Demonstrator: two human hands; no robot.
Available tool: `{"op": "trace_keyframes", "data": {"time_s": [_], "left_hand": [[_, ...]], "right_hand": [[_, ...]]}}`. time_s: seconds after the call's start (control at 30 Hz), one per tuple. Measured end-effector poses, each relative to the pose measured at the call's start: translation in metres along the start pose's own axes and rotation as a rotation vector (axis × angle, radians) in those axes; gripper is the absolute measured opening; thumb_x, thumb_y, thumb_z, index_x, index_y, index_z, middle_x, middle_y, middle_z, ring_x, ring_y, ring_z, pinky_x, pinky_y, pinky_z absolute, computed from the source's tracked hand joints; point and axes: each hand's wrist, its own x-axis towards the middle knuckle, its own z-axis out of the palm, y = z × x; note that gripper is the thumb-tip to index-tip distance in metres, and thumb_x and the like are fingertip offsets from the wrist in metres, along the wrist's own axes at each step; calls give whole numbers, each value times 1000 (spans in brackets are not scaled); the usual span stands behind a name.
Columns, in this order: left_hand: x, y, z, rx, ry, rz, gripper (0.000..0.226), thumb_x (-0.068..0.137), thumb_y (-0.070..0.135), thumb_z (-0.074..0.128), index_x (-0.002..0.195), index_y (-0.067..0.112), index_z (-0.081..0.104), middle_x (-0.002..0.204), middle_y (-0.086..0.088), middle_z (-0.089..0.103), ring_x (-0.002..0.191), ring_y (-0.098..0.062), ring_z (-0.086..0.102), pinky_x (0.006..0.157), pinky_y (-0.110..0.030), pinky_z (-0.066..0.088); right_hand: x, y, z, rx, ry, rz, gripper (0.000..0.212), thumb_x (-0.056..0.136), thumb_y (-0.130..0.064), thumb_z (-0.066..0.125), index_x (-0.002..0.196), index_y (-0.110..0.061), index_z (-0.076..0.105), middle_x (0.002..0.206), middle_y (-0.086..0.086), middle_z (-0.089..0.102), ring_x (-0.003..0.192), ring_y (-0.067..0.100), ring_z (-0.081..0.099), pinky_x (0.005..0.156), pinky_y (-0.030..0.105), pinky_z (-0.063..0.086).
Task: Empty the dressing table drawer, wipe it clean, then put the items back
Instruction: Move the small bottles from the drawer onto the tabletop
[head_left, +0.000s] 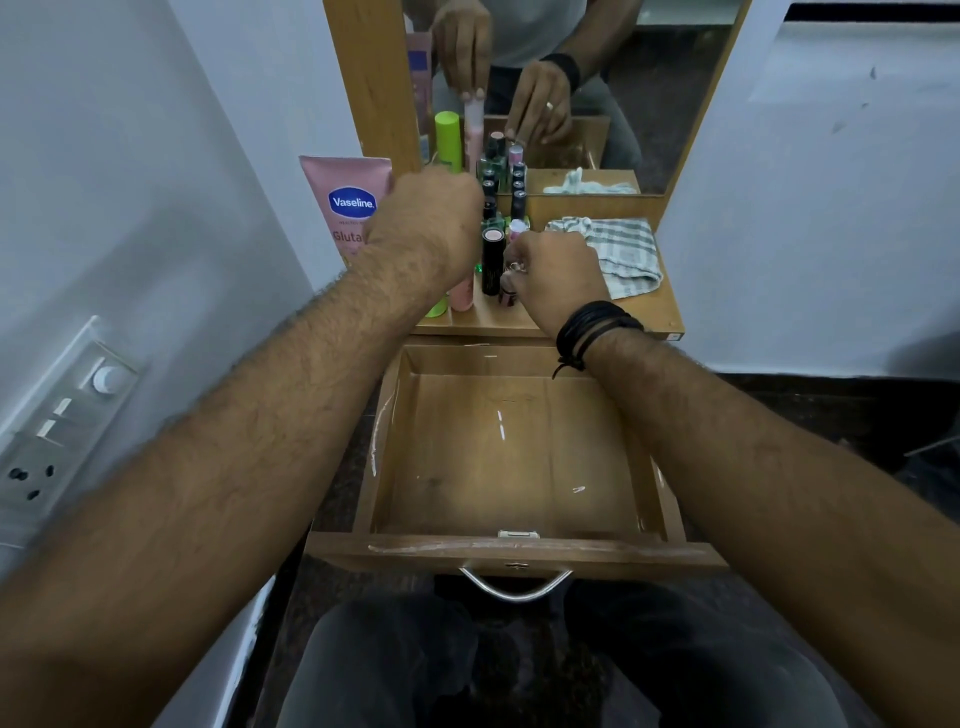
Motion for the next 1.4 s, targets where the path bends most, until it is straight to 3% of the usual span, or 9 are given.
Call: {"op": "trace_keyframes", "data": {"time_s": [0.3,0.47,1.4], "left_hand": [[6,-1,2,-38,1,-7,34,90,9,71,122,4,63,110,-19,62,101,-36,61,76,-41,48],[7,-7,2,18,52,61,20,93,10,55,108,0,63,105,-25,64,98,-45,62,86,-50,52],[9,-9,4,-5,81,69,21,93,8,53,110,2,64,106,-23,65,99,-44,62,86,-53,52]], "right_hand": [[1,-4,2,-76,7,-24,28,95,-26,64,122,-16,66,114,10,68,108,31,63,88,38,53],[-1,-4,6,-100,3,-42,27,95,-24,64,121,-15,63,119,10,63,110,31,60,85,38,50],[-6,1,6,-69,-22,-27,32,94,-24,62,125,-19,58,119,6,60,107,31,59,90,45,52]]}}
